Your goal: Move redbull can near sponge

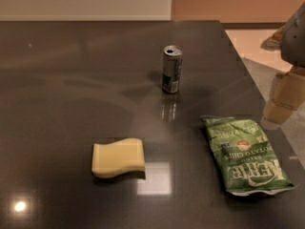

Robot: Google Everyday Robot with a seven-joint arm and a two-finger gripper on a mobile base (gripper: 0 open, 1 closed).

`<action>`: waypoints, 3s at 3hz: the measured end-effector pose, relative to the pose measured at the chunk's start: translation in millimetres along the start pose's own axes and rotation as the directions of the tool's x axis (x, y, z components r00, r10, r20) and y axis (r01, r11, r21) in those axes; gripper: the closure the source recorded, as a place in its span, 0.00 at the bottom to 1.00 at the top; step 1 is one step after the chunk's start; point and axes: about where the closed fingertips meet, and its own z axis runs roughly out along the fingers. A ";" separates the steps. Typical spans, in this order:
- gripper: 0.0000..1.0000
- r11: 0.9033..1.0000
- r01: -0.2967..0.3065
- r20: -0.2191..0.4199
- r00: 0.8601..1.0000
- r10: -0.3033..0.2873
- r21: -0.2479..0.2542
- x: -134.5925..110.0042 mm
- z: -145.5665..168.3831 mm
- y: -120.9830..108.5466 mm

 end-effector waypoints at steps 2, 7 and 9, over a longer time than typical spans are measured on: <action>0.00 1.000 0.001 0.007 1.000 -0.001 -0.010 -3.9 1.6 -4.8; 0.00 0.999 -0.032 0.064 0.997 0.033 -0.008 -53.3 79.4 -88.8; 0.00 0.996 -0.067 0.199 0.977 0.079 -0.065 -100.3 116.3 -123.1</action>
Offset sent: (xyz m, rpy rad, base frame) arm 0.0117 0.0042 -0.0043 0.0173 0.0434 0.0108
